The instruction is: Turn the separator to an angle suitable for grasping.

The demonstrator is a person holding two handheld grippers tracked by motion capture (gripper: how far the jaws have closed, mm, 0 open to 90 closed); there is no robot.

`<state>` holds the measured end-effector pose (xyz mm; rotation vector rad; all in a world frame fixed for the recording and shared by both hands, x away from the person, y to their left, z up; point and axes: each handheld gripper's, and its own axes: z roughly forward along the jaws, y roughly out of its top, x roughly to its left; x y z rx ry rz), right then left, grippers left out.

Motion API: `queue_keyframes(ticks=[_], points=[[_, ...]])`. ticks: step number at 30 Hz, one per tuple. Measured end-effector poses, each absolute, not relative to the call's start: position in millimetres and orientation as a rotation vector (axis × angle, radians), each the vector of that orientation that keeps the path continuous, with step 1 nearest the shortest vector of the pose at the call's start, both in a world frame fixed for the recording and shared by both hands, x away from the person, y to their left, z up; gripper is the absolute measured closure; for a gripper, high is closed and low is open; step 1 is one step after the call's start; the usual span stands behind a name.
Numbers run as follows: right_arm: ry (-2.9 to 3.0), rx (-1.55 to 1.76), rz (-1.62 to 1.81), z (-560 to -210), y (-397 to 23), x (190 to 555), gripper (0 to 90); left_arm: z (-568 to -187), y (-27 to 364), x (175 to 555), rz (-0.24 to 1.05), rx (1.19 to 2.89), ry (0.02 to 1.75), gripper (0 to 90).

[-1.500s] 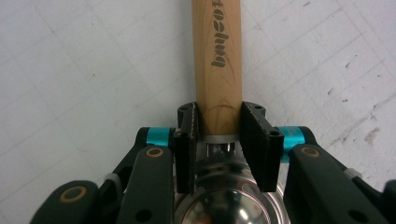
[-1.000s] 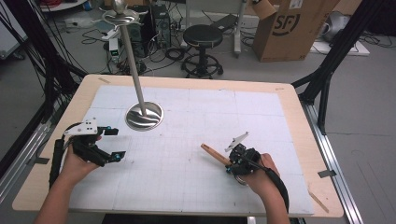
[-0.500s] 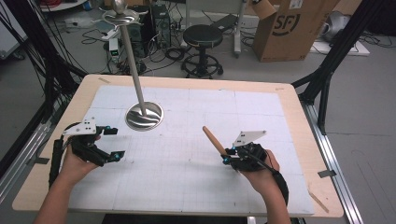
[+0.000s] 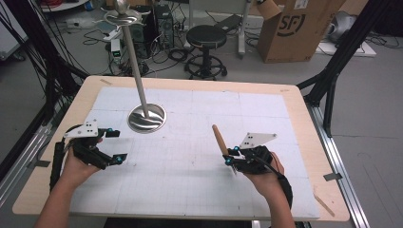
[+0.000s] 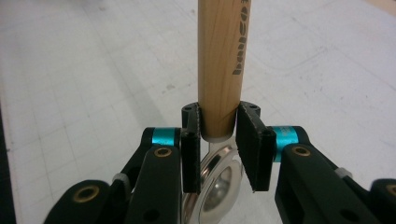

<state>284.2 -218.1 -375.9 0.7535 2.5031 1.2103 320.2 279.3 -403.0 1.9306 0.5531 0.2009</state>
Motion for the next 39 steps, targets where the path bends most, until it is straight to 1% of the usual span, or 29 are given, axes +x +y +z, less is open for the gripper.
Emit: queue_keyframes(ticks=[5, 14, 24, 39], points=[[2.482, 0.715, 1.308, -369, -220, 282, 71.6, -402, 280, 319, 0.201, 1.919, 0.555, 1.8], [2.484, 0.668, 1.353, -361, -214, 285, 71.5, -398, 282, 318, 0.201, 1.891, 0.553, 1.8], [2.484, 0.604, 1.433, -350, -207, 288, 71.5, -393, 279, 316, 0.196, 1.886, 0.513, 1.8], [2.508, 0.55, 1.495, -348, -204, 290, 71.4, -390, 281, 314, 0.177, 1.869, 0.501, 1.8]])
